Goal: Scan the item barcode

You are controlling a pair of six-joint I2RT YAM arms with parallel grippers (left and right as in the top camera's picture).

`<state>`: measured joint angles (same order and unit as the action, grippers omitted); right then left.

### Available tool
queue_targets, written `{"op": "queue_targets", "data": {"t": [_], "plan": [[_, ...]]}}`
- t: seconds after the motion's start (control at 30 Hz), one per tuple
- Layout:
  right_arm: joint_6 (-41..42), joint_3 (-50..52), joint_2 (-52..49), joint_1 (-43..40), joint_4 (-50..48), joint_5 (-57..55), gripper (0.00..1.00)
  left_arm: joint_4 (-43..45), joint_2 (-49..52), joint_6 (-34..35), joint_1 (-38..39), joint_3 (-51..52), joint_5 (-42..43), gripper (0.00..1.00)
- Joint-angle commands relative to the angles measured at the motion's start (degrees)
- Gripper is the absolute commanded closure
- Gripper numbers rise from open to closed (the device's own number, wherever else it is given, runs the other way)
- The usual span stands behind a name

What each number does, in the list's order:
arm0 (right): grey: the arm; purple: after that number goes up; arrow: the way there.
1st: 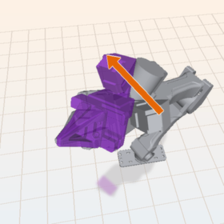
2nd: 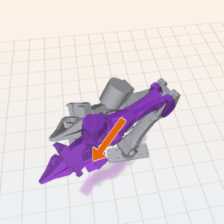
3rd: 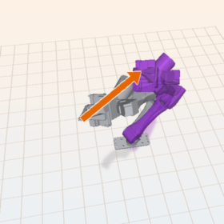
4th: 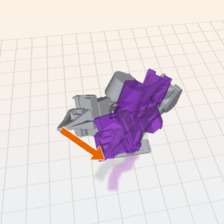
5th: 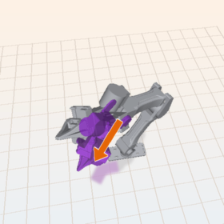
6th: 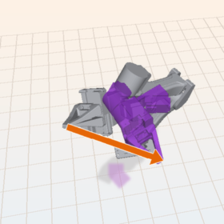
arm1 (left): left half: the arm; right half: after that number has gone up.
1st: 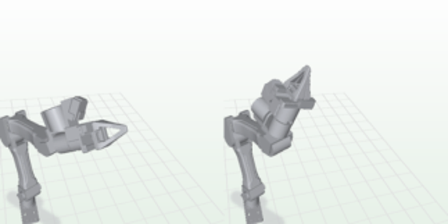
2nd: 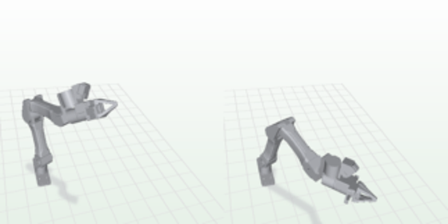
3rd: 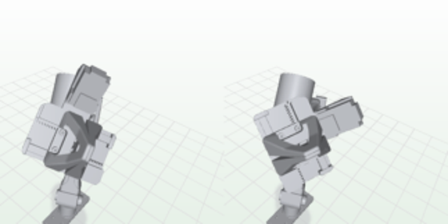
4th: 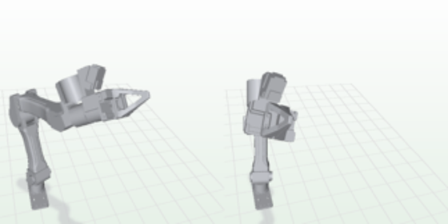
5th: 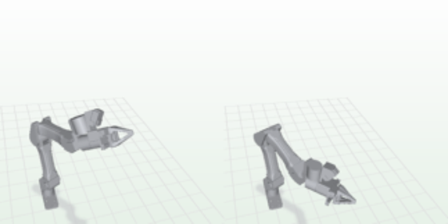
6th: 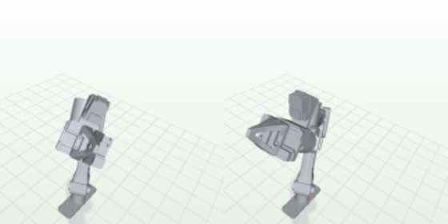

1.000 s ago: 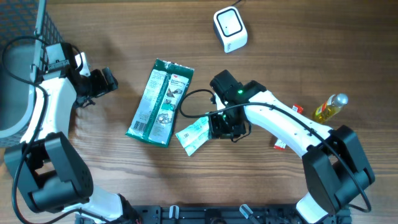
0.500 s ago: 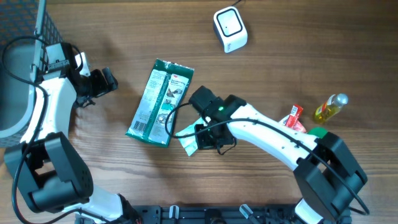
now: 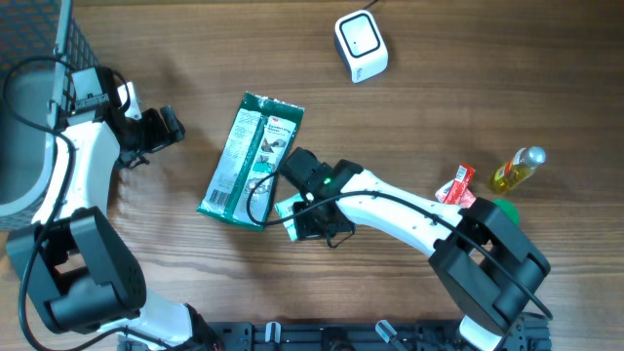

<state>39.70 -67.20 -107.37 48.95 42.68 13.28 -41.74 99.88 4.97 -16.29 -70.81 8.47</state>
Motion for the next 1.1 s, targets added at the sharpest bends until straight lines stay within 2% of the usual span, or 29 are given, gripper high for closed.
{"op": "queue_targets", "data": {"t": [0.0, 0.23, 0.37, 0.43, 0.57, 0.8, 1.07], "plan": [[0.79, 0.26, -0.87, 0.15, -1.99, -4.04, 0.96, -0.02, 0.44, -0.48, -0.55, 0.37, 0.48, 0.00], [-0.74, 0.26, -0.87, 0.07, -4.81, -7.34, 0.90, -0.02, 0.44, -0.48, -0.55, 0.37, 0.48, 0.00], [-0.76, 0.24, -0.83, -0.17, -5.99, -7.21, 0.84, -0.02, 0.44, -0.48, -0.55, 0.37, 0.48, 0.00], [-3.41, -0.37, -0.52, -0.52, -5.66, -3.63, 0.76, -0.02, 0.44, -0.48, -0.55, 0.37, 0.48, 0.00], [-8.31, -3.67, 3.32, -5.55, -1.20, 7.78, 0.60, -0.02, 0.44, -0.48, -0.55, 0.37, 0.48, 0.00], [-11.69, -4.04, 8.52, -17.16, 2.16, 8.24, 0.53, 0.00, 0.44, -0.48, -0.55, 0.37, 0.48, 0.00], [-14.75, -1.49, 8.31, -22.40, 0.66, 8.17, 0.40, -0.02, 0.44, -0.48, -0.55, 0.37, 0.48, 0.00]]}}
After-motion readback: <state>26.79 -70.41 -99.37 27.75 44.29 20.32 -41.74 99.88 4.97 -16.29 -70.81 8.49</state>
